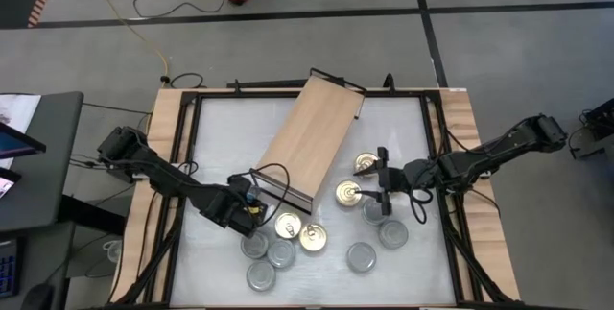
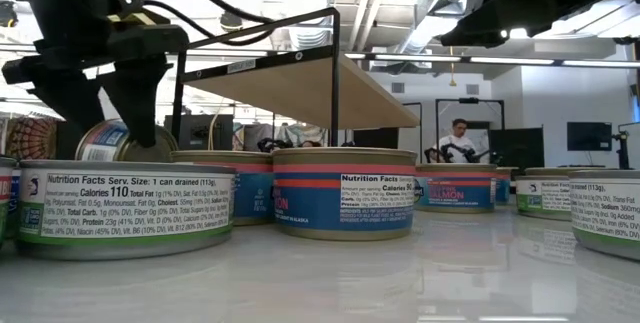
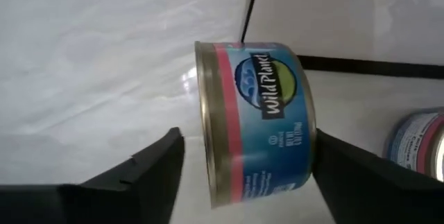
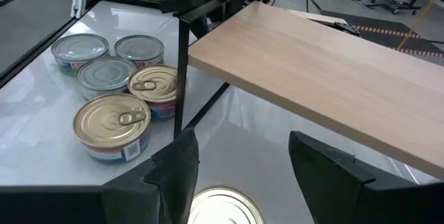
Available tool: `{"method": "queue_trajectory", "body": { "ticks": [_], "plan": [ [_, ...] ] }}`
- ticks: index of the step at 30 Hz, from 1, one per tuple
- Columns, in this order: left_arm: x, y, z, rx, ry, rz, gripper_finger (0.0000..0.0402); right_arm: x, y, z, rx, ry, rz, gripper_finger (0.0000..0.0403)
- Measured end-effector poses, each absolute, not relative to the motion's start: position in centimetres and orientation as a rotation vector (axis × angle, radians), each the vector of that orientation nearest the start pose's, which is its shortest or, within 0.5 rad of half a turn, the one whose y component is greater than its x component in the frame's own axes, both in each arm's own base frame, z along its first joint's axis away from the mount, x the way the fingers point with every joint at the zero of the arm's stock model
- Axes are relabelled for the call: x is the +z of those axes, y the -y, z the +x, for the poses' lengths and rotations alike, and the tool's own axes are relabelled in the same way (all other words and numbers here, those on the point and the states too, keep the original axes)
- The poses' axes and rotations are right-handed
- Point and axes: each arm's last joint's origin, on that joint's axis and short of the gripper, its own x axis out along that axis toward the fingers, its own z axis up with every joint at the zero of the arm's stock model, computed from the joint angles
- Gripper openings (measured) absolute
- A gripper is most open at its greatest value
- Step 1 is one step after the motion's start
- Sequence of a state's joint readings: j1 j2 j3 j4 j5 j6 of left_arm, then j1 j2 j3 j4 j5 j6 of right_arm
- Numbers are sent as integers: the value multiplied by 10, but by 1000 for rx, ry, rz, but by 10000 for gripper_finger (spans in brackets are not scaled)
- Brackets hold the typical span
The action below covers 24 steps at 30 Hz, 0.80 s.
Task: Stack canned seafood by type on shelf
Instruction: Put the blue tuna can on the shelf
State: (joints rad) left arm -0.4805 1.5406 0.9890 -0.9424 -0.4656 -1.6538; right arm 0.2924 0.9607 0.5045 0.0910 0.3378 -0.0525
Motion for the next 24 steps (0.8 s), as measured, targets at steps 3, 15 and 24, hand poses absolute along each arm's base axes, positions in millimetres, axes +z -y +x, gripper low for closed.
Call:
{"method": "queue_trajectory", "body": {
  "ticks": [3,15,24],
  "plan": [
    [197,108,236,956,-927,-700,224,232,-50,198,-36,-349,-164,249],
    [215,126,228,799,-1070,-465,186,229,-49,197,-39,-374,-162,249],
    [287,146,231,470,-1117,-27,186,230,-40,199,-89,-375,-138,249]
  ]
}}
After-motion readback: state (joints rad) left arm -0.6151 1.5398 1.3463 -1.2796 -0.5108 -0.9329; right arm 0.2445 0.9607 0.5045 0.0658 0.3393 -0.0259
